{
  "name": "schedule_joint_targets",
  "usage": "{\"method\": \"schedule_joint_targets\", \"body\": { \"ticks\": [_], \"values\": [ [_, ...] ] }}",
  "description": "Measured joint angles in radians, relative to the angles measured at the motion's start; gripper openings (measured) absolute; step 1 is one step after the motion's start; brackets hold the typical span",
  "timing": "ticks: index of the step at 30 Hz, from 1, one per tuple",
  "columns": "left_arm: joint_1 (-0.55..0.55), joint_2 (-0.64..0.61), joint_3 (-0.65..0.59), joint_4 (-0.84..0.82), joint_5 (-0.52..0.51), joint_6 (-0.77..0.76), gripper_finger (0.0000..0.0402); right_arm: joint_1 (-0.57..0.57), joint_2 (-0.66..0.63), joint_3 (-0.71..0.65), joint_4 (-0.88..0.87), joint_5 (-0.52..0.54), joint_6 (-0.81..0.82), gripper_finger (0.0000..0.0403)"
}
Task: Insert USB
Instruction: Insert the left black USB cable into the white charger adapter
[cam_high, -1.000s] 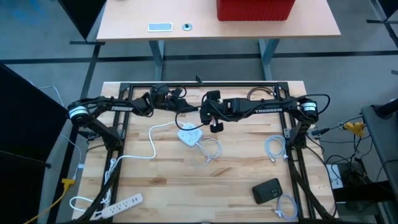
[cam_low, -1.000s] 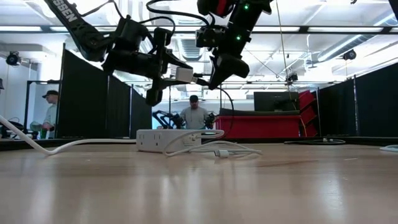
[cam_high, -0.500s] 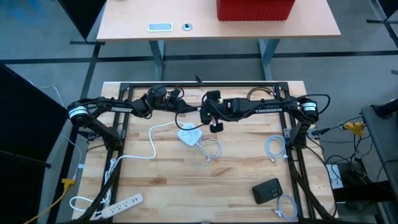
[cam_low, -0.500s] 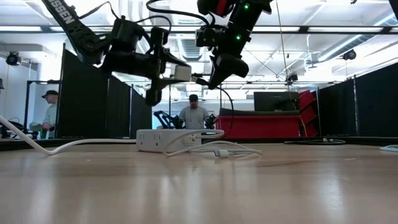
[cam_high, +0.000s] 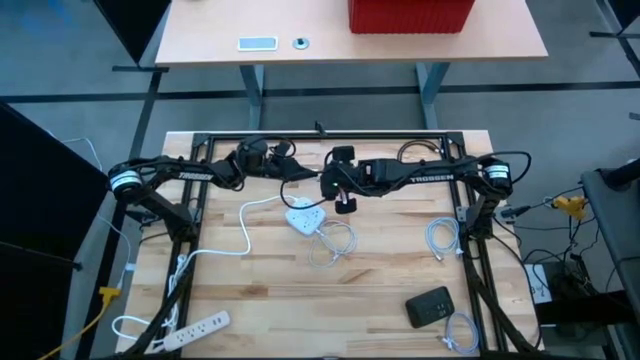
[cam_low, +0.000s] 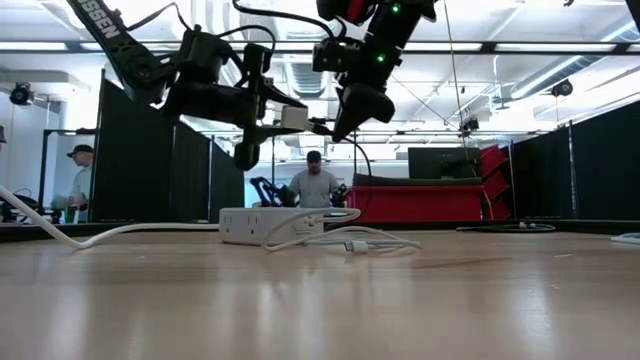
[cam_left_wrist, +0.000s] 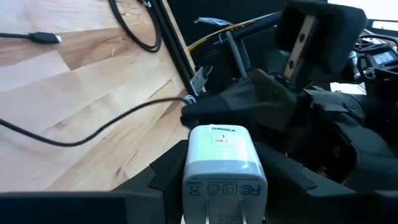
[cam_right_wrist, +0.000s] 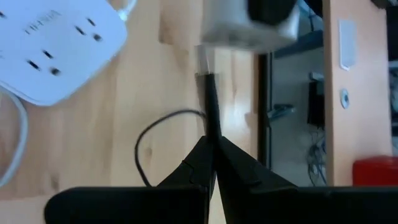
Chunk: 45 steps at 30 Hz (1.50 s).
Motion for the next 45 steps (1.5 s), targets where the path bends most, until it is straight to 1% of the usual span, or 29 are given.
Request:
{"method": "schedule_joint_targets", "body": {
  "ticks": [6, 9, 11, 20, 45],
  "values": [
    [0.0, 0.0, 0.0, 0.006, -0.021, -0.018, 0.0145, 0.0, -0.01, 0.0, -0.063, 0.052, 0.078, 0.0],
    [0.0, 0.0, 0.0, 0.006, -0.059, -0.022, 0.0145, 0.001, -0.01, 0.0, -0.057, 0.042, 0.088, 0.0],
    [0.0, 0.0, 0.0, 0.009, -0.065, -0.022, 0.0145, 0.002, -0.01, 0.0, -0.042, 0.041, 0.081, 0.0],
    [-0.01, 0.0, 0.0, 0.042, -0.064, -0.026, 0.0145, 0.002, 0.0, 0.0, 0.024, 0.042, 0.053, 0.0],
    [-0.011, 0.0, 0.0, 0.042, -0.056, -0.018, 0.0145, 0.016, 0.0, 0.0, 0.004, 0.034, 0.079, 0.0]
  ]
}}
